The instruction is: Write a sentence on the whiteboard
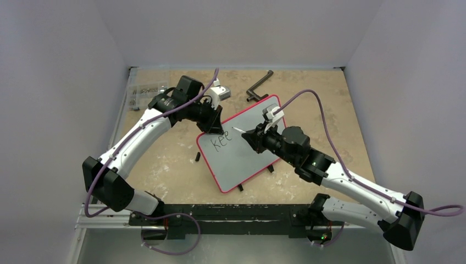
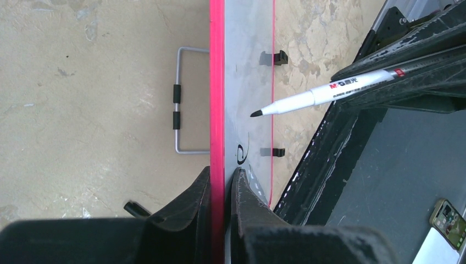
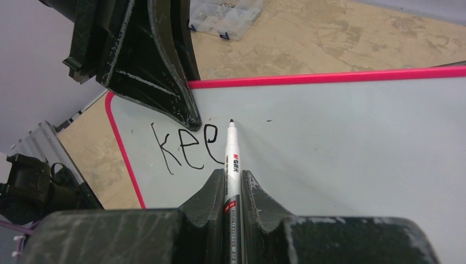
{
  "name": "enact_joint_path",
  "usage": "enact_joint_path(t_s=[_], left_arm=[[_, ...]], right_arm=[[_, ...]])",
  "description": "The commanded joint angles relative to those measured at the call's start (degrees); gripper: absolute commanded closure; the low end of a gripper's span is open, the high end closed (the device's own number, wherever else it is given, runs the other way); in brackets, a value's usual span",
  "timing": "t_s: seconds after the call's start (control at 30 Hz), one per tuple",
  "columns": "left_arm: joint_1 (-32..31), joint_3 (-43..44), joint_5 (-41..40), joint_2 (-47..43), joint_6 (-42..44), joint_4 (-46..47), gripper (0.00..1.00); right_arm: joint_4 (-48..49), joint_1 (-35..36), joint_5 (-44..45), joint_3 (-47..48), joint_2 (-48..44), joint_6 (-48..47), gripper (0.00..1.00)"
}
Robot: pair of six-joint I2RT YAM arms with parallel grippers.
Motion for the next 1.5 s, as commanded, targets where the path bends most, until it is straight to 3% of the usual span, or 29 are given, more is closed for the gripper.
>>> enact_joint_path(t_s=[0.0, 0.33, 1.0, 1.47], left_arm=[[-0.46, -2.75, -13.50, 0.64, 7.89, -3.81, 1.00], [-0.47, -2.83, -13.20, 0.41, 7.90, -3.69, 1.00], [-0.41, -2.78, -13.18, 0.32, 7.65, -3.63, 1.00], [-0.48, -2.75, -13.03, 0.30, 7.64, -3.72, 1.00]], right_arm=[[2.86, -0.16, 2.32, 2.93, 1.89, -0.85, 1.00], [3.71, -0.16, 1.80, 1.39, 3.45, -0.13, 1.00], [1.04, -0.16, 0.28, -10.93, -1.87, 4.82, 1.00], [-1.34, -0.16, -4.19, -5.31, -4.71, 4.38, 1.00]])
